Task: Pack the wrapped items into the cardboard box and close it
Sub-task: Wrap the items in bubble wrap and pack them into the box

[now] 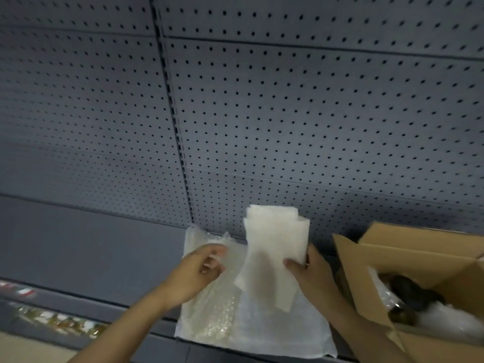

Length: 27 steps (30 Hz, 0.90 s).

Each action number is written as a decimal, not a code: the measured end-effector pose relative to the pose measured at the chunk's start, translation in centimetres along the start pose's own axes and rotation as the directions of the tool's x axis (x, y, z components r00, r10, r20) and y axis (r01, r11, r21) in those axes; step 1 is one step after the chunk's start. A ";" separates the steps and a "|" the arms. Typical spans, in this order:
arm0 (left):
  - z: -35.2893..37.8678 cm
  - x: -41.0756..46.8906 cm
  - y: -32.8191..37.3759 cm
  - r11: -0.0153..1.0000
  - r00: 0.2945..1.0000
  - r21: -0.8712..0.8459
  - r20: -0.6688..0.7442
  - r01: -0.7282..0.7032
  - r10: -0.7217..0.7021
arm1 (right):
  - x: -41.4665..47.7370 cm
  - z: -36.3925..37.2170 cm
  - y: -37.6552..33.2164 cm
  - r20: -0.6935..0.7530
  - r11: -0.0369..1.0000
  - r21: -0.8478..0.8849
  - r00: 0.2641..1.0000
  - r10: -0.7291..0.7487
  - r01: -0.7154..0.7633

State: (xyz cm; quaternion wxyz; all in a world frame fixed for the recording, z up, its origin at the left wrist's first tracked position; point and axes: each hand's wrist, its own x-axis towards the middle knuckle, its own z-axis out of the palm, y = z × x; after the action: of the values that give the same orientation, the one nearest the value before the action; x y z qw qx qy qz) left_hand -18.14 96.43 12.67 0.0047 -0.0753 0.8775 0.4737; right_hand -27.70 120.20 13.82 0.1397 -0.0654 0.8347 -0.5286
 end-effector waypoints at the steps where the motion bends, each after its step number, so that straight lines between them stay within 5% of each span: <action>1: -0.1 0.4 0.8 1.000 0.999 0.000 -0.023 -0.027 0.027 | -0.4 -0.9 -1.5 0.034 0.998 0.062 0.999 -0.028 0.026; 4: -0.6 1.3 4.3 0.954 0.956 0.131 -0.077 -0.271 0.282 | -1.1 -3.0 -4.3 0.118 0.981 0.192 0.992 -0.051 0.027; 7: -0.2 1.6 7.9 0.771 0.880 0.459 0.051 -0.441 0.473 | -1.8 -3.9 -5.4 0.181 0.959 0.278 0.983 0.009 -0.060; 10: 0.9 1.8 10.0 0.636 0.876 0.614 0.223 -0.467 0.428 | -3.0 -5.0 -6.0 0.281 0.917 0.367 0.958 0.050 -0.156; 14: 1.6 2.1 11.8 0.681 0.884 0.566 0.263 -0.465 0.386 | -4.4 -6.8 -7.2 0.457 0.806 0.492 0.886 0.081 -0.327; 16: 1.8 2.2 12.5 0.647 0.874 0.599 0.218 -0.472 0.435 | -4.9 -7.5 -7.4 0.483 0.871 0.393 0.872 0.077 -0.295; 18: 1.6 2.4 12.7 0.686 0.903 0.604 0.150 -0.407 0.403 | -5.0 -8.3 -7.3 0.370 0.990 0.090 0.926 0.072 -0.113; 21: 1.3 3.0 12.6 0.874 0.958 0.393 0.105 -0.286 0.266 | -4.6 -9.7 -6.2 0.275 0.999 0.022 0.961 0.034 -0.042; 23: 1.6 3.3 12.8 0.967 0.974 0.142 0.112 -0.211 0.196 | -4.3 -10.2 -5.3 0.363 0.963 0.255 0.932 -0.015 -0.084; 27: 3.1 3.9 14.0 0.972 0.990 -0.222 0.096 -0.079 0.102 | -4.8 -9.7 -3.8 0.423 0.838 0.538 0.889 -0.178 -0.088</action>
State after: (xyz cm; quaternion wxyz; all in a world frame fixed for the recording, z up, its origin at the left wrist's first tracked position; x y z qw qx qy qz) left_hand -24.09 106.09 22.28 0.0218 -0.0098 0.8213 0.5700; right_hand -26.25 128.15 21.95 0.3315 -0.1653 0.5918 -0.7159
